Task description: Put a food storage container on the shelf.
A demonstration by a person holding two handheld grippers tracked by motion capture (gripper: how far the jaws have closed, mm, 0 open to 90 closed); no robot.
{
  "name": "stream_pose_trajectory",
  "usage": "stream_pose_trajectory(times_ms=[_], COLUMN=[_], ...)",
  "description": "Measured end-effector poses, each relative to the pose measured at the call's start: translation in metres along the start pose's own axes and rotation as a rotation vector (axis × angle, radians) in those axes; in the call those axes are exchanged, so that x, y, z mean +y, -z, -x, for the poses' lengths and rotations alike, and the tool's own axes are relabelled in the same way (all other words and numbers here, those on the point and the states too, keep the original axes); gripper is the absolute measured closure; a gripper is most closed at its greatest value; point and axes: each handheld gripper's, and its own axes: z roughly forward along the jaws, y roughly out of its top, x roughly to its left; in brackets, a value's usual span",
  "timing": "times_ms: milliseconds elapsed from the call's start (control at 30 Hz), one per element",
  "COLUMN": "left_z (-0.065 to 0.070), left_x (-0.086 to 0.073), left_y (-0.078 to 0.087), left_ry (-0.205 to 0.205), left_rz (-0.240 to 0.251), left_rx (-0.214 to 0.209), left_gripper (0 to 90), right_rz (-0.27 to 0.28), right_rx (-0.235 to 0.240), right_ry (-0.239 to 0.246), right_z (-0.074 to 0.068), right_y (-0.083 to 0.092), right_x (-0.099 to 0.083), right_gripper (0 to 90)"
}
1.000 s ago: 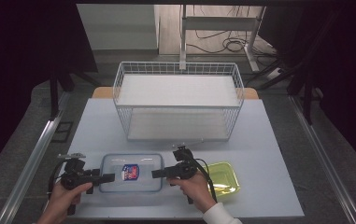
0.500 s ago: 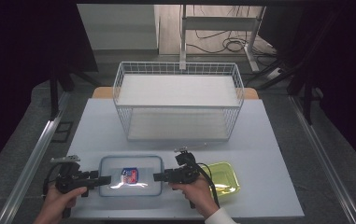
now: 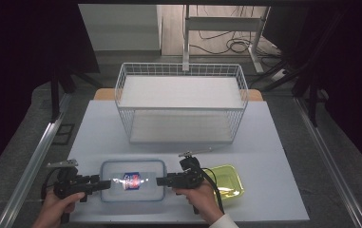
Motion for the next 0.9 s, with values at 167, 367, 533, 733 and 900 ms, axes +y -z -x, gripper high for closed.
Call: stream_pose_trajectory(times_ms=[167, 367, 533, 733, 900], left_z=[0.0, 0.001, 0.002, 0.003, 0.005], left_x=[-0.001, -0.002, -0.006, -0.009, -0.009], left_y=[0.0, 0.0, 0.003, 0.006, 0.007], left_ry=[0.007, 0.011, 0.005, -0.012, -0.024], left_rz=[0.009, 0.02, 0.032, 0.037, 0.037], left_rx=[0.0, 0.003, -0.008, -0.017, -0.014], left_gripper=[40.9, 41.5, 43.5, 45.5, 46.0], right_rz=[0.007, 0.025, 0.04, 0.043, 0.049], right_rx=[-0.005, -0.01, 0.007, 0.004, 0.003], right_ry=[0.003, -0.016, -0.037, -0.026, -0.018], right_z=[0.0, -0.002, -0.002, -0.005, -0.006], right_y=[0.0, 0.0, 0.002, 0.004, 0.005], right_x=[-0.001, -0.003, -0.006, -0.009, -0.011], right_gripper=[50.6, 51.7, 53.4, 53.8, 53.9])
